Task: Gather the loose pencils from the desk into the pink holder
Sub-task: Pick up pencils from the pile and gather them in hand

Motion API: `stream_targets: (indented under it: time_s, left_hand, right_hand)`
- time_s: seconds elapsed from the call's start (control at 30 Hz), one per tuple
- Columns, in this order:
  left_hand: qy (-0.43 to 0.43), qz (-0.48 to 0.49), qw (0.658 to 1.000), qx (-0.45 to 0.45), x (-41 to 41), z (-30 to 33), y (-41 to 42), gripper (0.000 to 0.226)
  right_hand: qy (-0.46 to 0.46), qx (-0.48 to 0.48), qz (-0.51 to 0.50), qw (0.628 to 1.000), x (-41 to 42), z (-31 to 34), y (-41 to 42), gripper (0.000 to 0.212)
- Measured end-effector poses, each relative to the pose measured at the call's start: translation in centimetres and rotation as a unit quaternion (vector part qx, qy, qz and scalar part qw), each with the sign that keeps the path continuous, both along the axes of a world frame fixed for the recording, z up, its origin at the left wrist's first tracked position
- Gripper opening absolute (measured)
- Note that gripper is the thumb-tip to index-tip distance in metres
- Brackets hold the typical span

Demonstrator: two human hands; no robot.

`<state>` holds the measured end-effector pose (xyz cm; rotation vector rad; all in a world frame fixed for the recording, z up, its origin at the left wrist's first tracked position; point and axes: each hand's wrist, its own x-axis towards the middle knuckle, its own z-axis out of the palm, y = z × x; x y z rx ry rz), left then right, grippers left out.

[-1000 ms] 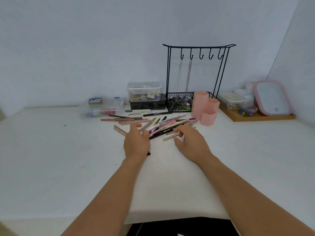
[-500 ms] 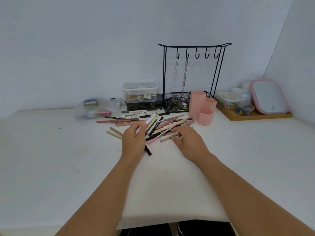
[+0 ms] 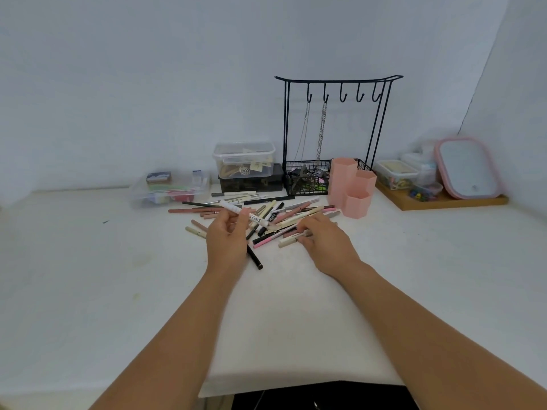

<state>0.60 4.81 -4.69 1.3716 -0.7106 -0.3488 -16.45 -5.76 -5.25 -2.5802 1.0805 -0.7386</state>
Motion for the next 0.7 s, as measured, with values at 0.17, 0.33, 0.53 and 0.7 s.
stream_targets:
  time_s: [0.17,0.33,0.53,0.7]
  left_hand:
    - [0.067,0.012,0.997,-0.021,-0.15,0.36,0.11,0.021]
    - [0.027,-0.005,0.999,-0.031,-0.15,0.14,-0.09,0.024]
    - [-0.051,-0.062,0.996,0.025,-0.66,0.12,0.13,0.033]
    - [-0.060,-0.094,0.992,0.057,-0.59,0.10,0.35,0.010]
  right_hand:
    - [-0.001,0.004,0.013,1.000,0.03,0.05,-0.15,0.006]
    - [0.012,0.013,0.011,1.000,0.29,-0.06,-0.42,0.002]
    - [0.007,0.022,-0.004,1.000,0.39,-0.02,-0.22,0.008]
    - [0.019,0.031,-0.025,0.999,0.31,0.41,-0.51,0.009]
